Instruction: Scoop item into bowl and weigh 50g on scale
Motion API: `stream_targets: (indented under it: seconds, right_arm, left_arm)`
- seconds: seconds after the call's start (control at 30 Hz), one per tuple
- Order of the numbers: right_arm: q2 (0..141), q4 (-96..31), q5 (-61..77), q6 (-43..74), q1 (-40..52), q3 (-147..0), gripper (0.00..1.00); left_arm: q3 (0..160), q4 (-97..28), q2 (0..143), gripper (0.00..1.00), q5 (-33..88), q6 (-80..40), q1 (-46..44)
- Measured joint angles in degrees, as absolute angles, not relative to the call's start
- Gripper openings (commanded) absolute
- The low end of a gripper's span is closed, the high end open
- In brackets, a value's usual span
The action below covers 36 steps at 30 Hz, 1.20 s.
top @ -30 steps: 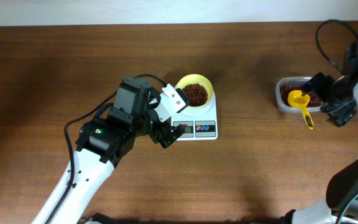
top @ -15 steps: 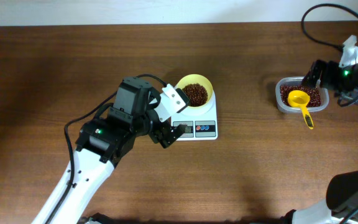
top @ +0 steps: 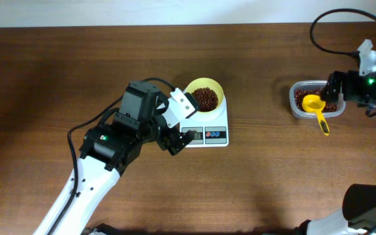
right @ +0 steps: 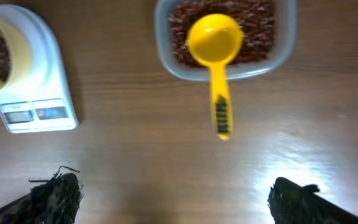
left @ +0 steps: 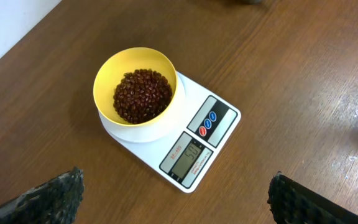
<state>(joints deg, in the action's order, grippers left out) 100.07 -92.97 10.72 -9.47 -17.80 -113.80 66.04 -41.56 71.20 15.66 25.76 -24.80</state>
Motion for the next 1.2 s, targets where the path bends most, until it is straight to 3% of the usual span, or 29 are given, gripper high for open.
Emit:
stream_targets:
  seconds: [0.3, 1.2]
  right_arm:
    - [100.0, -93.0, 2.4, -9.8, -17.8, -116.9, 0.99]
    - [100.0, -93.0, 1.5, -10.3, -17.8, -116.9, 0.99]
  left_arm:
    - [66.0, -41.6, 71.2, 0.99, 15.7, 25.8, -24.8]
    - [66.0, -41.5, 71.2, 0.99, 15.7, 25.7, -24.8]
